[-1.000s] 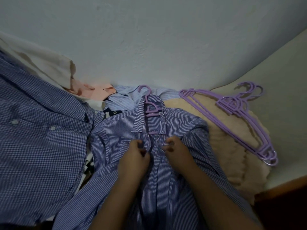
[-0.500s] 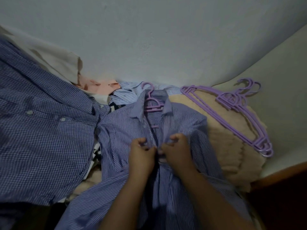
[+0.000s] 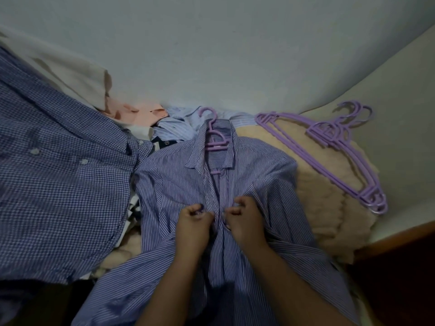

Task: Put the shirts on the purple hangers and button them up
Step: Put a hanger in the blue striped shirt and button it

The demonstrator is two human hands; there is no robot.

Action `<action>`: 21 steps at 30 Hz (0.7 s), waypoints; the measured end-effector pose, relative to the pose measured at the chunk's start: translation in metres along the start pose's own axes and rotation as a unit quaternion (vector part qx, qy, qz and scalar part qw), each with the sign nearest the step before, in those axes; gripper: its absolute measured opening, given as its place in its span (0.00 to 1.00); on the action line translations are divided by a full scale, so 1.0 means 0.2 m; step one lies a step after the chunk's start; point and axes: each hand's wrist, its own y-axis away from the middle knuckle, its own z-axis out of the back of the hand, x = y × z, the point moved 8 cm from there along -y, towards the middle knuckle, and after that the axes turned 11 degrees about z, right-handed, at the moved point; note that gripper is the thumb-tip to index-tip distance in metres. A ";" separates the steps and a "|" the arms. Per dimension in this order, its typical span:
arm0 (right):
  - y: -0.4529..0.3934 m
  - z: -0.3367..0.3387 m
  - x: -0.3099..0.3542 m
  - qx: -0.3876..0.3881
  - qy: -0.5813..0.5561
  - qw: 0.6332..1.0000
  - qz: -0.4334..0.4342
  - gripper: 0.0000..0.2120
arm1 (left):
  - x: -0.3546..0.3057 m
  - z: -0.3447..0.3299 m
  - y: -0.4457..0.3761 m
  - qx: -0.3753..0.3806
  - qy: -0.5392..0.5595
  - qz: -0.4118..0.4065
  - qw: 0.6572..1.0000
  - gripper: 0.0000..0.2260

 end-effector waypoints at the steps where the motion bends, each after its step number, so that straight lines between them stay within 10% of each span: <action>1: 0.00 0.00 0.00 0.005 0.012 1.000 0.003 0.15 | -0.02 0.01 0.01 0.001 -0.028 -0.011 1.000 0.12; 21: 0.04 0.06 0.19 0.004 -0.109 0.994 0.022 0.16 | -0.14 0.01 0.09 0.014 -0.003 -0.058 0.998 0.12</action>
